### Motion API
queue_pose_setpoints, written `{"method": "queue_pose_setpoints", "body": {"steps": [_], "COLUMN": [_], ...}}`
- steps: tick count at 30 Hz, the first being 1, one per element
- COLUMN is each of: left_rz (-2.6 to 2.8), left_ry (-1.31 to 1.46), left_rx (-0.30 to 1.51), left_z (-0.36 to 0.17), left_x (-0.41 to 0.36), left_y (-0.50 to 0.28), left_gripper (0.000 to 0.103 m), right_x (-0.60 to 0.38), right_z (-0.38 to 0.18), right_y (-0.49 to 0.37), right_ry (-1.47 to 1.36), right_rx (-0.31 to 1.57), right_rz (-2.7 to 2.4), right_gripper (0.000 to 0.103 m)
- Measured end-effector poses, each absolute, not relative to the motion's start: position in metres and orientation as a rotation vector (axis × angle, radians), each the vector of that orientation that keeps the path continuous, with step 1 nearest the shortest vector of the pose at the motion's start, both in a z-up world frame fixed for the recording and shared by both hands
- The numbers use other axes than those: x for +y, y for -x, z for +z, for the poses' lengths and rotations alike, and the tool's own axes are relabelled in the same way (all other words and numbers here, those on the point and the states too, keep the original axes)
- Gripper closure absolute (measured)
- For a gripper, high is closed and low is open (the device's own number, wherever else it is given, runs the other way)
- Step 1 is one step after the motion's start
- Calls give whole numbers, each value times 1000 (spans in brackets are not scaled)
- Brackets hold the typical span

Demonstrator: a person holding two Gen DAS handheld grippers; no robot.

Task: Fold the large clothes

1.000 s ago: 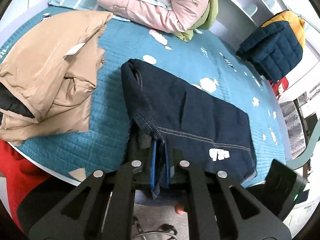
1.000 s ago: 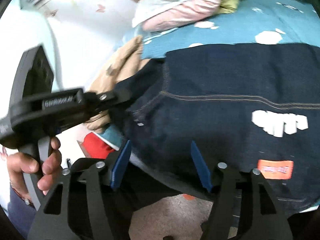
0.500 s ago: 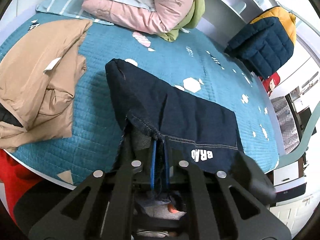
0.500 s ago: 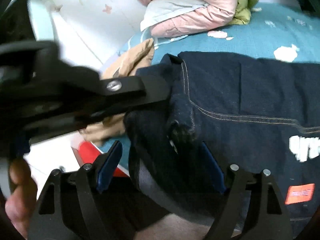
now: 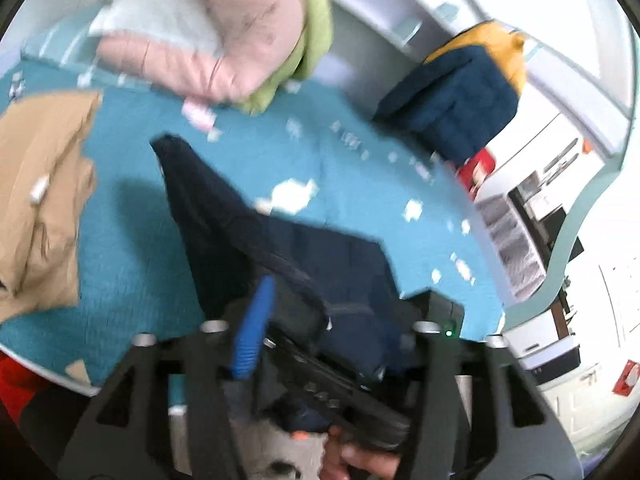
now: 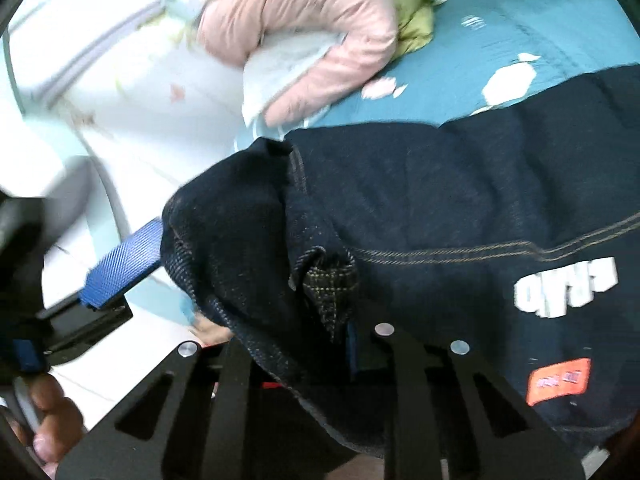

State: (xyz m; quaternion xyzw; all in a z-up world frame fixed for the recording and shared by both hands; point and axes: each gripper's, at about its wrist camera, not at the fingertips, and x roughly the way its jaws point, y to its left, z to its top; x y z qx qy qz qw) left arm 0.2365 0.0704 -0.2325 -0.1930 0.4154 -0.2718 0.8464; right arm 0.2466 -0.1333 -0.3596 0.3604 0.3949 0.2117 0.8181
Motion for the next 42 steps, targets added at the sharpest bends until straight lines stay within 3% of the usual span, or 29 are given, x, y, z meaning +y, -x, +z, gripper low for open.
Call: {"method": "queue_pose_setpoints", "body": {"steps": [1,3,4,11,21,24,28,33,36,39,41,42], "left_rz": [-567,-529,-501,-423,-450,-464,-471,-494,-501,-512,-521,-534], "left_ry": [400,372,355,245,92,59,-3,-86,-103,-136,-124,-119], "left_rx": [843,814,816,974,1166,1203,1185,1166,1180,1180,1192,1193], "left_z": [-225,-218,-219,-279,-383,-399,-401,-403,-409,-408,-407,-406], "left_x": [68,63,59,3,-81,-98,-113,-133,-142,-149,-147,-146], "left_y": [-235,-236,-239,-261,-247,-237,-223,-200,-191,-189,-190,-190], "left_gripper": [43,29,28,28,28,28,28,28,28,28,28,28], "right_x": [-144,-172,-190,-294,-390,-400,-414,-379,-353,-351,-360,-372], "right_z": [-355,-344,-339,-333,-413,-424,-380,-343,-360,-397,-417,-425], "right_y": [-244,-235,-229,-196,-164,-157,-140,-153,-178,-184,-178,-171], "right_ry": [-785,-817,-839,-873,-989,-1052,-897,-741,-754,-725,-711,-764], "right_rx": [826,793,773,713,828,856,787,801,886,1028,1091,1088], "right_rz": [445,427,412,214,-105,-165,-284,-99,27,16,-78,-112], "right_gripper": [88,88,88,88,88,79,63,63,68,78,103,103]}}
